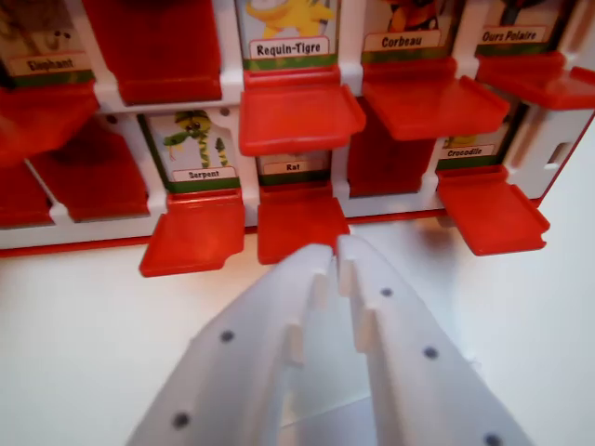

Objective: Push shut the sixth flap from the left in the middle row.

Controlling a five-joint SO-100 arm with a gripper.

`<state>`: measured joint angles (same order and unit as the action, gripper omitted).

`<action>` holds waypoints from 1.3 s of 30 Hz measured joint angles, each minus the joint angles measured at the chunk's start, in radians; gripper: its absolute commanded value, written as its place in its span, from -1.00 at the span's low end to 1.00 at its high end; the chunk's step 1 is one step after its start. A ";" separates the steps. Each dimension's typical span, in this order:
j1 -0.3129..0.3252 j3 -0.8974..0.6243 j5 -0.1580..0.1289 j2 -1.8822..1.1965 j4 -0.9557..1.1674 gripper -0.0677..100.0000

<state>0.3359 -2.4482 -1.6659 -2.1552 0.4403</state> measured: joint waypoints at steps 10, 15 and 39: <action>0.003 0.000 0.000 0.071 -0.074 -0.99; -0.008 0.000 0.000 0.112 -0.107 -0.99; -0.035 0.163 0.018 0.287 -0.176 -0.99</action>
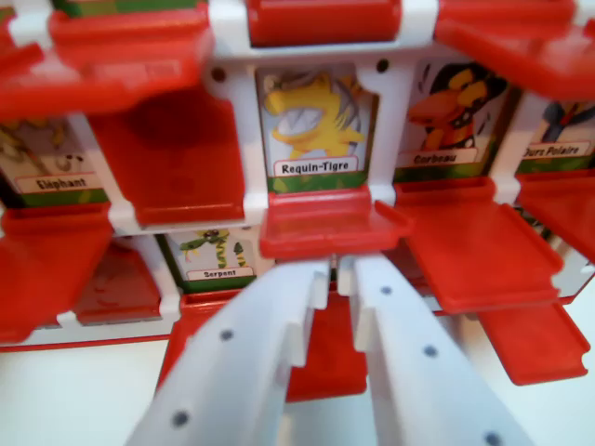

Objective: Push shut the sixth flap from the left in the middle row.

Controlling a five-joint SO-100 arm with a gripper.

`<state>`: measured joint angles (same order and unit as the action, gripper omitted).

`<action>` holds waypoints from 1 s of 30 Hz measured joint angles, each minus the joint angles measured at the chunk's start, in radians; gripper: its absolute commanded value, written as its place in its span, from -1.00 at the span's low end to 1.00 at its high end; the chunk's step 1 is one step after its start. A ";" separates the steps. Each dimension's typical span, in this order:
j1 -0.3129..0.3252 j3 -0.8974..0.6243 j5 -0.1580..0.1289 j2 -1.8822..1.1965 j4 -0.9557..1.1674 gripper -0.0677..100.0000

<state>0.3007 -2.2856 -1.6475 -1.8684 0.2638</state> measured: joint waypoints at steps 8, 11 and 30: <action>0.000 0.048 0.000 0.048 -0.003 -0.99; 0.000 0.083 0.000 0.078 -0.003 -0.99; 0.002 0.227 0.000 0.133 0.083 -0.99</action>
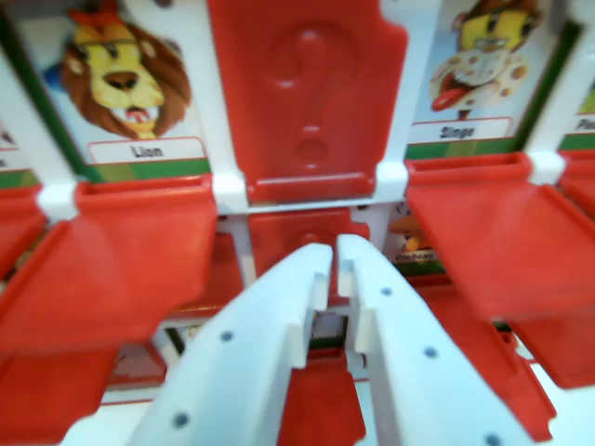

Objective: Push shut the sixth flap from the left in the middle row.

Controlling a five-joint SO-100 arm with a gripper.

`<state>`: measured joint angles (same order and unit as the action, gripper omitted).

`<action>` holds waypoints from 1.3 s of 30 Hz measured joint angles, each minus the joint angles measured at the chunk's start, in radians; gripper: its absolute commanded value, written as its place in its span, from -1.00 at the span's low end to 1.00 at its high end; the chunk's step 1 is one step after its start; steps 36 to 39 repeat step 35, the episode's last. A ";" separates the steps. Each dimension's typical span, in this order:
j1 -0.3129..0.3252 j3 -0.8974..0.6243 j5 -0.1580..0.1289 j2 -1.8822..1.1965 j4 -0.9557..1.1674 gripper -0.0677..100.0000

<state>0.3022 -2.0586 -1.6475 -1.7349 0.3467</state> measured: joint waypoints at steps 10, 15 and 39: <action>0.034 -0.218 -0.014 -0.695 0.451 -0.99; -0.023 -0.302 0.018 -1.132 0.693 -0.99; -0.225 -0.259 0.034 -1.534 1.035 -0.99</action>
